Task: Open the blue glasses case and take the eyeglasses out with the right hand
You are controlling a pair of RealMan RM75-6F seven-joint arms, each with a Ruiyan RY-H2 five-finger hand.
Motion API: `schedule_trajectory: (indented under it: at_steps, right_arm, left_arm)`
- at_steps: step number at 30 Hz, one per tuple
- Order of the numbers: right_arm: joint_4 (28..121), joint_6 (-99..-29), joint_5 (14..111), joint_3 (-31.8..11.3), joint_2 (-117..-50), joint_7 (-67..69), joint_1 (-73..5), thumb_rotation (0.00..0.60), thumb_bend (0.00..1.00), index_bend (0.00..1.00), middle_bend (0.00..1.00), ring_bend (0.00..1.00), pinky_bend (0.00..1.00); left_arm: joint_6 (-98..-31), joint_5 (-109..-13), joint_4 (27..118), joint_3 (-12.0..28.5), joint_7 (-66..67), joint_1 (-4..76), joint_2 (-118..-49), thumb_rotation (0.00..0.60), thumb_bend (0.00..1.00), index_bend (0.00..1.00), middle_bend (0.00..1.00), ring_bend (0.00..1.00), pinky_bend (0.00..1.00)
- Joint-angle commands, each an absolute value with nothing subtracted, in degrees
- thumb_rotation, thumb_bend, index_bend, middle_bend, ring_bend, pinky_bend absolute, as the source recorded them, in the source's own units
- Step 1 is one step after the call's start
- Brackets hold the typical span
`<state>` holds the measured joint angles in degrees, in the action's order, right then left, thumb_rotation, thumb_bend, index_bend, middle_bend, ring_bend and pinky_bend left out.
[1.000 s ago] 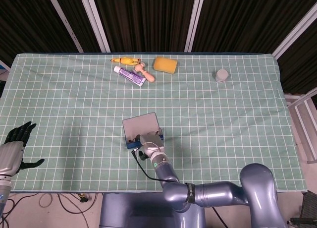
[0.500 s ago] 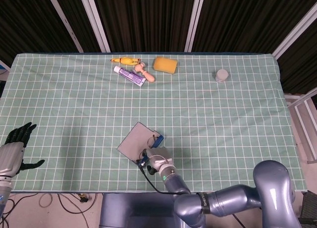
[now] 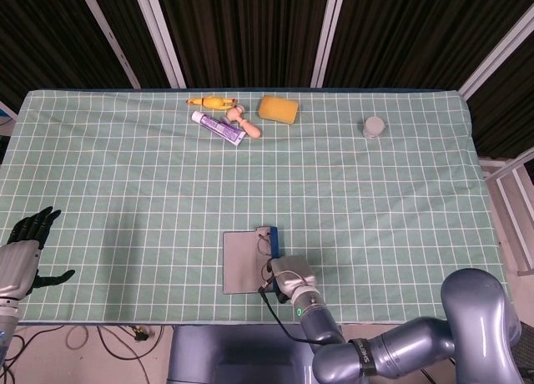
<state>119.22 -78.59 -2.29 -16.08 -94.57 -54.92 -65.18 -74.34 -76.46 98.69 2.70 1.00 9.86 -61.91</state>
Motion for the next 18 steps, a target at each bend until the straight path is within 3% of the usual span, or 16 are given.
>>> schedule_trajectory:
  at_steps: [1, 18]
  right_arm:
    - [120.52, -80.28, -2.03, -14.54, -93.78, -55.36, -64.6, 0.6, 0.54, 0.31, 0.9, 0.98, 1.0]
    - [119.68, -84.5, -2.12, -12.02, -91.83, -57.88, -63.56, 0.6, 0.54, 0.39, 0.9, 0.98, 1.0]
  left_arm:
    - [-74.54, -76.46, 98.63, 2.83, 0.94, 9.83, -61.9, 0.6, 0.0, 0.0, 0.0, 0.0, 0.0]
    - [-75.23, -75.26, 98.37, 3.76, 0.47, 9.6, -61.98, 0.6, 0.0, 0.0, 0.0, 0.0, 0.0]
